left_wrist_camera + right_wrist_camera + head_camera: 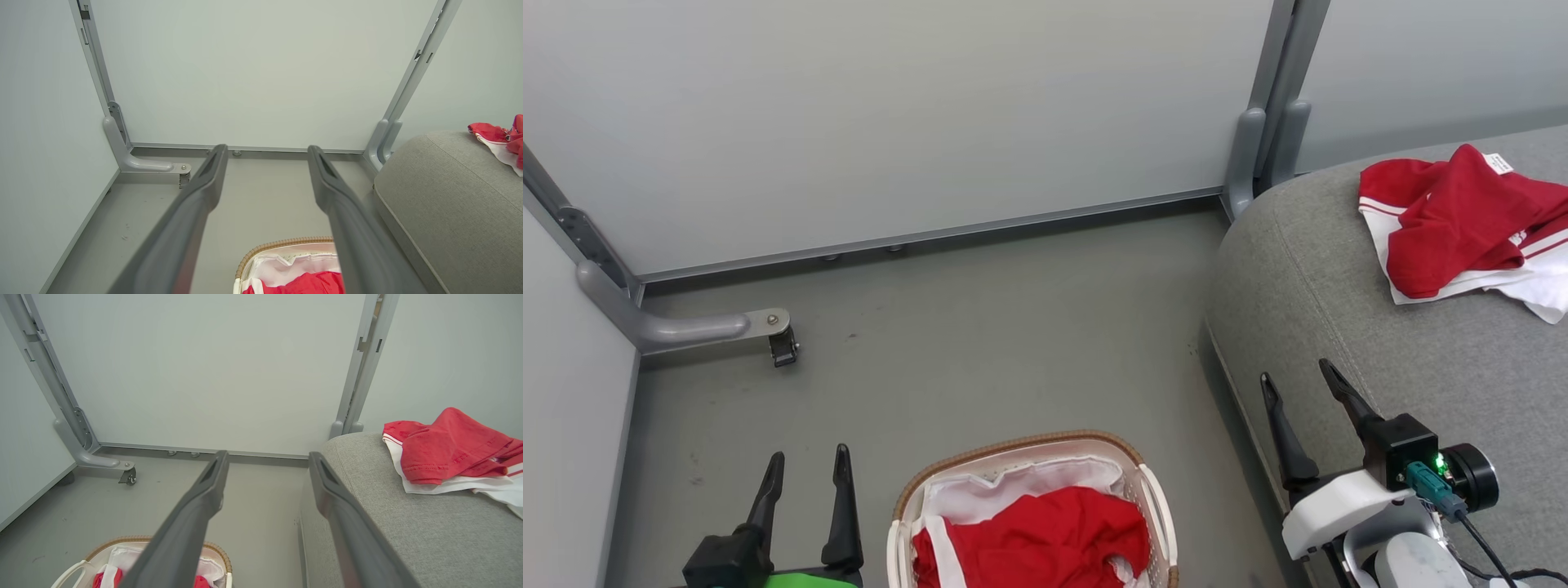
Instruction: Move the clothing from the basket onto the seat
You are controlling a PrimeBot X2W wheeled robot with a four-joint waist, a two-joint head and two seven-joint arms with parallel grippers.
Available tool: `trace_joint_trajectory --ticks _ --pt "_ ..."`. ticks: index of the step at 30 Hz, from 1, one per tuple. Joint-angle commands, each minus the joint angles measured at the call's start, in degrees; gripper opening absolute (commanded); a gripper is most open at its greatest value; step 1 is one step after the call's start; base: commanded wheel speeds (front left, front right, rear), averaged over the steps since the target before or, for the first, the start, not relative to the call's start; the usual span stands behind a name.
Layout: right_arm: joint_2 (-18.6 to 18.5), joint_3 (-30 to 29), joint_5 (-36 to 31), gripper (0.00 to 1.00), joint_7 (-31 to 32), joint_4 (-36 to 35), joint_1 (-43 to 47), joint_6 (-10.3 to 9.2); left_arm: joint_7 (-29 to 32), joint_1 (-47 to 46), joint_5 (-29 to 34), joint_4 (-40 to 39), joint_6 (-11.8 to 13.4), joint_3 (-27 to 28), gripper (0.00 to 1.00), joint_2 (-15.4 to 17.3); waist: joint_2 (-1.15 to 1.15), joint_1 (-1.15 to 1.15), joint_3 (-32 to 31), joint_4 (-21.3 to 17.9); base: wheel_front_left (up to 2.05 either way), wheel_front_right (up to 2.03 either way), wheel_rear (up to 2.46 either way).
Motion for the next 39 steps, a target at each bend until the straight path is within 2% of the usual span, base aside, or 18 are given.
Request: trace_joint_trajectory --ticks 1,9,19,30,35,39 --pt "-0.2 -0.11 -0.21 1.0 -0.02 0.07 0.55 -0.08 0.05 -0.28 0.28 0.04 -0.13 -0.02 1.0 0.02 0.0 0.0 0.12 -0.13 0.0 0.0 0.0" --pt "-0.2 -1.18 -0.9 1.0 -0.02 -0.77 -0.93 -0.08 0.04 -2.17 1.26 0.47 -0.52 -1.77 1.0 0.03 0.0 0.0 2.1 -0.8 0.0 0.0 0.0" --pt "-0.21 -6.09 -3.94 1.0 -0.02 -4.98 -6.38 -0.08 0.05 -14.23 6.53 4.37 -2.22 -7.32 1.0 0.03 0.0 0.0 11.6 -1.64 0.0 0.0 0.0" --pt "-0.18 -10.25 -4.27 1.0 -0.02 -11.98 -15.49 -0.08 0.03 -32.19 10.17 22.84 -3.45 -19.4 1.0 0.41 0.0 0.0 28.1 -6.32 0.0 0.0 0.0" --pt "-0.15 -10.0 -2.66 1.0 -0.02 -14.31 -18.39 -0.08 0.05 -37.64 9.36 30.84 -3.49 -26.89 1.0 1.37 0.0 0.0 34.42 -8.99 0.0 0.0 0.0" --pt "-0.14 -8.36 -0.2 1.0 -0.01 -16.09 -20.73 -0.08 0.5 -42.51 9.6 38.33 -3.49 -33.06 1.0 3.34 0.0 0.0 39.53 -11.9 0.0 0.0 0.0"
